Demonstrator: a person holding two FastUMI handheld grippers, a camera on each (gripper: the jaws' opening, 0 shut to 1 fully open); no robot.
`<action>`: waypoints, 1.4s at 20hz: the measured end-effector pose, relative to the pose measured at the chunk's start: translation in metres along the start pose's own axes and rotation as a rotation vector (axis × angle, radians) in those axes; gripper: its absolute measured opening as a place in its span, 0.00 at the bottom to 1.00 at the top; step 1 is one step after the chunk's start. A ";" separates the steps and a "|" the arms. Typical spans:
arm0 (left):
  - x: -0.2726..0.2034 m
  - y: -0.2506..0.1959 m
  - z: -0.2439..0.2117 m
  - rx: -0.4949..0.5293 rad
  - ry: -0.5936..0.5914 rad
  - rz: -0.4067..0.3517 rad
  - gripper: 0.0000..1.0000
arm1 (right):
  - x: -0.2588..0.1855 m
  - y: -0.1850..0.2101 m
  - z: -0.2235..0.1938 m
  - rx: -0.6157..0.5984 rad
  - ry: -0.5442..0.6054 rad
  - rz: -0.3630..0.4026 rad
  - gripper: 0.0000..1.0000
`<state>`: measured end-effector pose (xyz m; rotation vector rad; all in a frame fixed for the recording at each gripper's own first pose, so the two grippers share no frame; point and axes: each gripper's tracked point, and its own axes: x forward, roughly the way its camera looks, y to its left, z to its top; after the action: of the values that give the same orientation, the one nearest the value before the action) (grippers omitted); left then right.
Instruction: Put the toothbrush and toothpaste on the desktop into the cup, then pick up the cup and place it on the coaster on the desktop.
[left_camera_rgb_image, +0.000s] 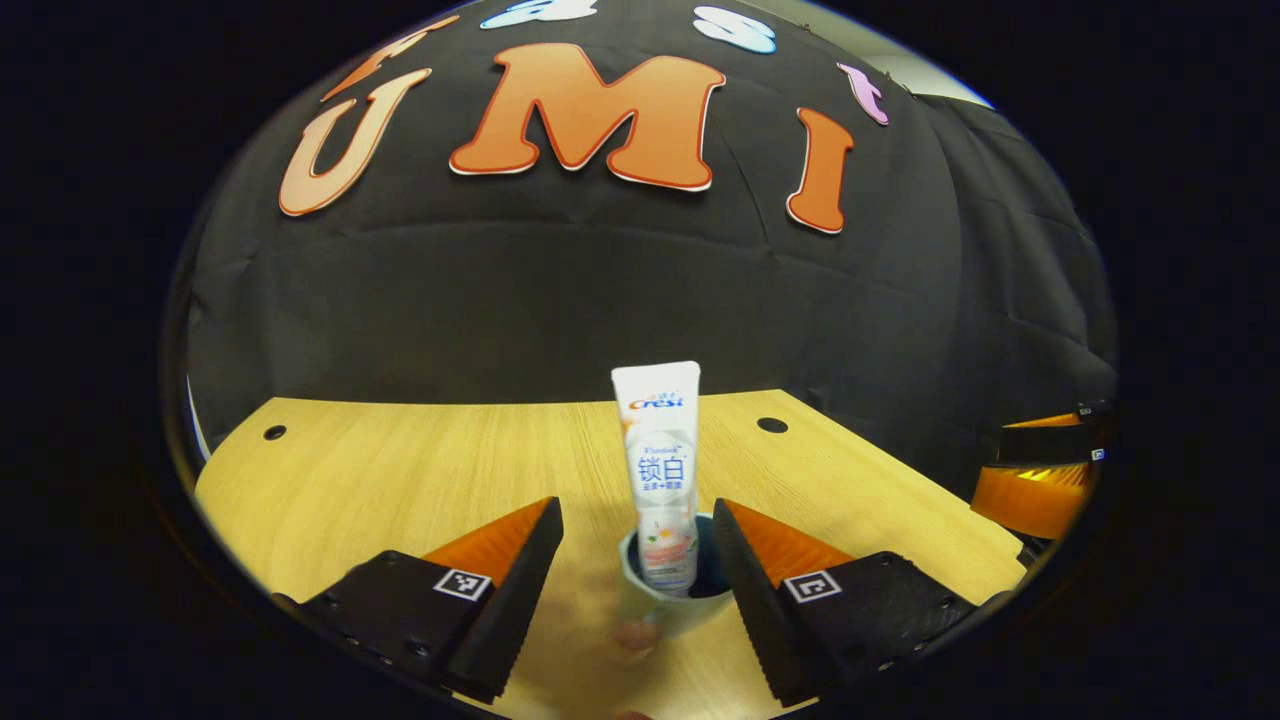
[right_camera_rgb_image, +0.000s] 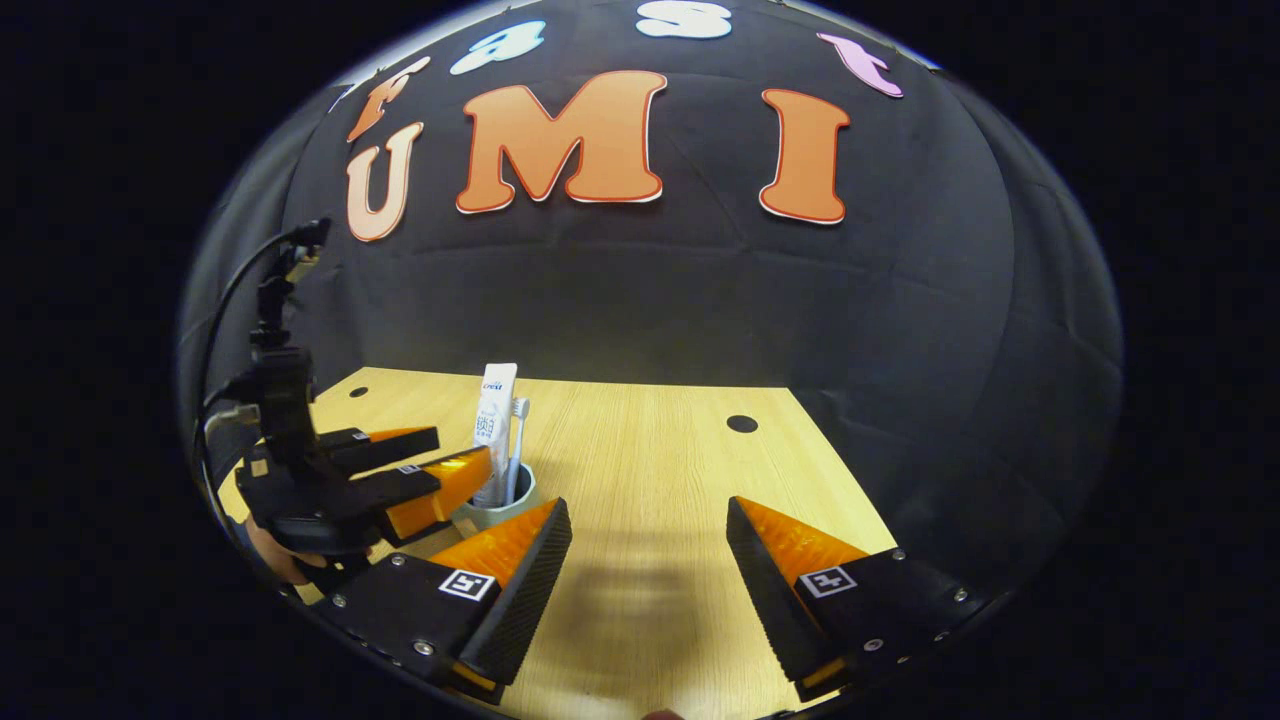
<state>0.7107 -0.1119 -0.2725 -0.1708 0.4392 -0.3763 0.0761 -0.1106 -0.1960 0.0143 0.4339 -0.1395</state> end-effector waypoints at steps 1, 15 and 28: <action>-0.009 0.008 0.004 0.009 -0.006 0.009 0.93 | 0.000 0.003 0.000 0.006 0.007 0.002 0.95; -0.138 0.122 0.070 0.073 -0.068 0.182 0.96 | 0.032 0.117 -0.018 0.088 0.245 0.077 0.97; -0.222 0.226 0.084 0.174 -0.082 0.344 0.96 | 0.070 0.163 -0.048 0.157 0.500 -0.053 0.97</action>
<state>0.6337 0.1890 -0.1672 0.0592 0.3448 -0.0680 0.1417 0.0435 -0.2712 0.1952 0.9221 -0.2227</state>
